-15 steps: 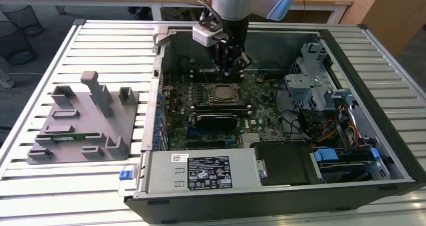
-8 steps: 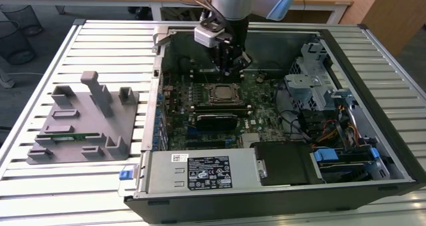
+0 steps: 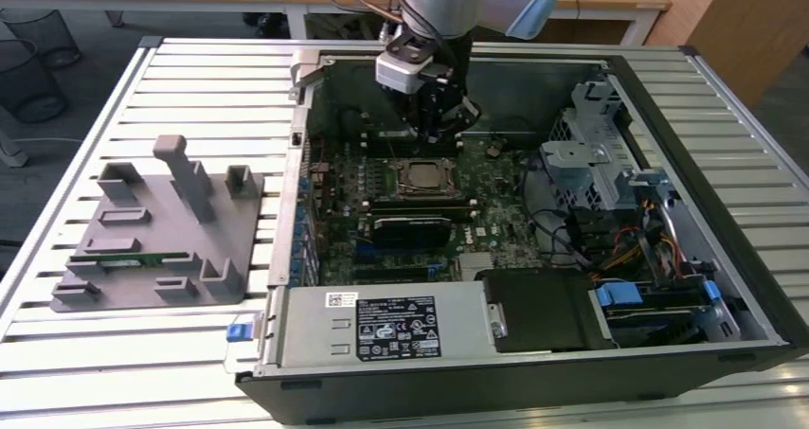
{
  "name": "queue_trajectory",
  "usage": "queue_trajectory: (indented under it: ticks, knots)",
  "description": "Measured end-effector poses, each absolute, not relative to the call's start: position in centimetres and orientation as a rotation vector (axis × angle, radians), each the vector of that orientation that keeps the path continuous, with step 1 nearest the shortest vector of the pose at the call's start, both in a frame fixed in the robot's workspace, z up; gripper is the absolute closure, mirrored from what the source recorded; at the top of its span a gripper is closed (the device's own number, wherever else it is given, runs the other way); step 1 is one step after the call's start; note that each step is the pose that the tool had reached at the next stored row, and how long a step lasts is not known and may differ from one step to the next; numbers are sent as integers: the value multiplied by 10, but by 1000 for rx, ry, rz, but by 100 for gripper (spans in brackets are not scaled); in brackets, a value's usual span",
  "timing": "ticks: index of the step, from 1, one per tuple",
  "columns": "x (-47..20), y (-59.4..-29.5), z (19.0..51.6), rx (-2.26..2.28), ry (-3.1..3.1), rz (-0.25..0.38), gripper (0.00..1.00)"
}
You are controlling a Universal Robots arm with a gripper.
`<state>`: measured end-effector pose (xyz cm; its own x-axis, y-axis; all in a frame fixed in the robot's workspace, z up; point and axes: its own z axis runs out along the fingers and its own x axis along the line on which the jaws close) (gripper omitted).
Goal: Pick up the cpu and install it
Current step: 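Install the first cpu locking lever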
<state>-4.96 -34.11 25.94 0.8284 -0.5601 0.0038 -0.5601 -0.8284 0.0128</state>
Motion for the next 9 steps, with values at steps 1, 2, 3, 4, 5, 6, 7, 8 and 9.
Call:
queue_trajectory:
  ticks: [1, 2, 3, 4, 5, 6, 7, 8, 9]
  knots:
    - [-50, -341, 259, 2999, -889, 0, 89]
    - [-50, -341, 259, 3007, -862, 0, 89]
    - [-50, -341, 259, 3015, -835, 0, 89]
    - [-50, -341, 259, 3023, -806, 1, 89]
    - [-50, -341, 259, 3030, -779, 1, 89]
    - [-50, -341, 259, 3037, -752, 1, 89]
    - [-50, -341, 259, 3043, -725, 1, 89]
    - [-50, -341, 259, 3050, -697, 1, 89]
    - [-50, -341, 258, 3056, -670, 2, 89]
